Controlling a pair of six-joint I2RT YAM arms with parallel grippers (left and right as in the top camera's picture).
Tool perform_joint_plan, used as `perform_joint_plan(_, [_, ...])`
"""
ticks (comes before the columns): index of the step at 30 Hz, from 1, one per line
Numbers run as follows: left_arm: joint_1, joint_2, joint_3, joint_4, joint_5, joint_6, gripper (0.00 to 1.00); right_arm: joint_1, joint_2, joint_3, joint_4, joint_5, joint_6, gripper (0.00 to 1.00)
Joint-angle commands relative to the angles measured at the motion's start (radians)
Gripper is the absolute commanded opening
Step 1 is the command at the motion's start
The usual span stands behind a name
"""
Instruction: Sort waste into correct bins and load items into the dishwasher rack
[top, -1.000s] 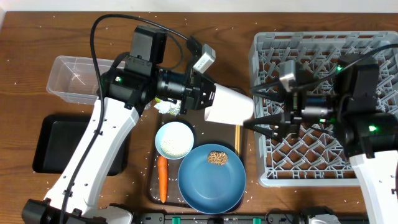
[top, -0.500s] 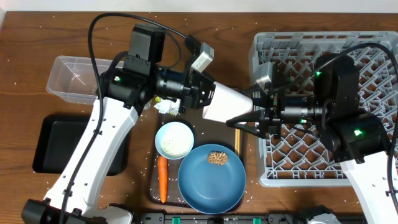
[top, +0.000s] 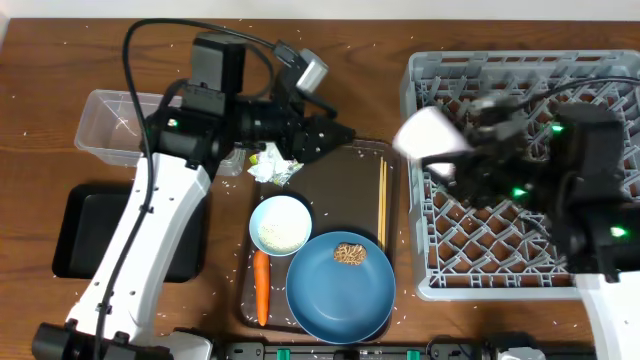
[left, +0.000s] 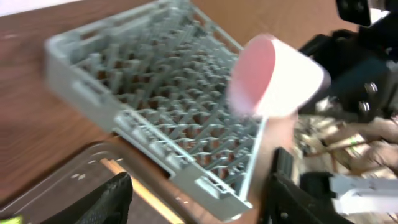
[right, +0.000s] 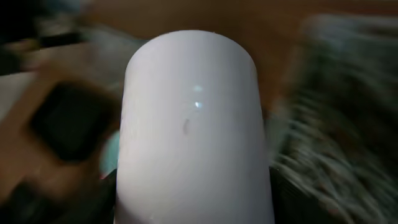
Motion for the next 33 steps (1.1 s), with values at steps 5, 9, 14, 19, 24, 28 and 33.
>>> perform_joint_plan(5, [0.018,-0.007,0.010,-0.013,-0.051,-0.024,0.70,-0.356,-0.015,0.007,-0.069,0.290,0.186,0.44])
perform_joint_plan(9, [0.018,-0.007,0.010,-0.022,-0.051,-0.024,0.70,-0.581,-0.001,0.007,-0.079,0.343,0.306,0.43])
perform_joint_plan(14, [0.018,-0.007,0.010,-0.027,-0.051,-0.024,0.70,-0.836,0.050,0.006,-0.086,0.343,0.433,0.43])
perform_joint_plan(19, [0.018,-0.007,0.009,-0.040,-0.051,-0.024,0.70,-0.980,0.146,0.006,-0.099,0.325,0.477,0.43])
perform_joint_plan(24, [0.018,-0.007,0.009,-0.053,-0.052,-0.023,0.70,-1.015,0.273,0.006,-0.100,0.326,0.505,0.47])
perform_joint_plan(28, [0.018,-0.007,0.009,-0.067,-0.052,-0.023,0.70,-1.041,0.369,0.006,-0.066,0.325,0.549,0.48])
perform_joint_plan(33, [0.018,-0.007,0.007,-0.076,-0.052,-0.023,0.70,-1.064,0.464,0.006,-0.043,0.311,0.567,0.48])
